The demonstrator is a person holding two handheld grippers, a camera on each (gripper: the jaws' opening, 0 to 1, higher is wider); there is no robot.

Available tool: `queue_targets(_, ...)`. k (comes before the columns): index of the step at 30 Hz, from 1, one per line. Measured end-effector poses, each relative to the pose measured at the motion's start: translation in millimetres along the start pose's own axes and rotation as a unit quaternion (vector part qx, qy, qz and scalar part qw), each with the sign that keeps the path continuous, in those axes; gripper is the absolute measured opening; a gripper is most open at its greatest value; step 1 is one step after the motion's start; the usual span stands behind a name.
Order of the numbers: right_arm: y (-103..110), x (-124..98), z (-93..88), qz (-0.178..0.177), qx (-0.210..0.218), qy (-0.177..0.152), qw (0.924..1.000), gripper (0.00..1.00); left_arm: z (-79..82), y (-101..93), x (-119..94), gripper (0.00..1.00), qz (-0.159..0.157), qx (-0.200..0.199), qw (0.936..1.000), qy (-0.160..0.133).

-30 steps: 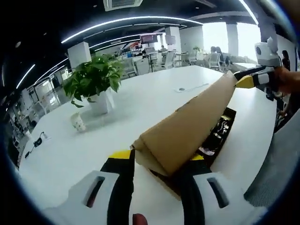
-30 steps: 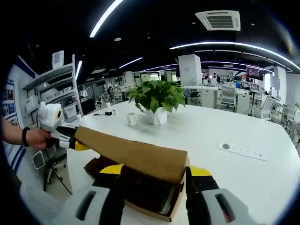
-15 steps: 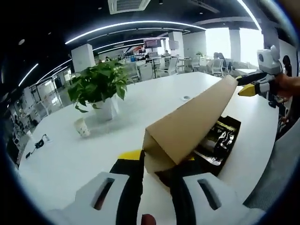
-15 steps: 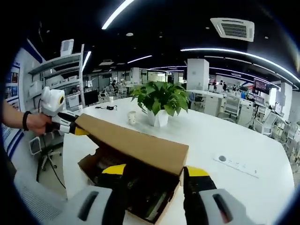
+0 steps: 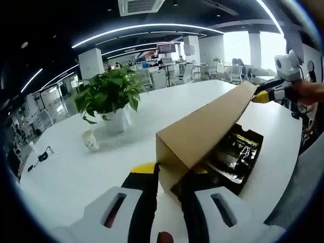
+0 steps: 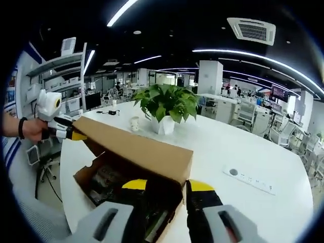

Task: Operate the shoe box by opening the lid, removing the specified soft item, and placing it in the target area until the item is outside and the box remains undamaged.

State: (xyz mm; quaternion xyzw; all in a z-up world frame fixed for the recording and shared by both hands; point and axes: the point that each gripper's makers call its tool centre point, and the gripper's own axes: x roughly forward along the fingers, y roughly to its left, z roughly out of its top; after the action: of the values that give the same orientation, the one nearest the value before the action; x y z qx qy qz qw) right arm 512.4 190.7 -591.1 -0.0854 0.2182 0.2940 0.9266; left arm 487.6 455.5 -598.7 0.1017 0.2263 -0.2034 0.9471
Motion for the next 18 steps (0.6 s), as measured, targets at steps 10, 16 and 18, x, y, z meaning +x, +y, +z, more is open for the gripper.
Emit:
queue_targets(10,-22.9,14.8,-4.5,-0.031,0.022,0.022,0.9990,0.01,4.9,7.3,5.6,0.13,-0.001,-0.004,1.0000,-0.003)
queue_targets(16,-30.3,21.7,1.7,-0.037,0.025,0.025,0.9987,0.00,8.3,13.3,11.1,0.12,0.000,-0.007,1.0000,-0.006)
queue_targets(18,-31.3,24.1,3.8,-0.040,0.023,0.028,0.9986,0.00,9.2,14.9,12.8,0.12,0.001,-0.008,0.9999,-0.006)
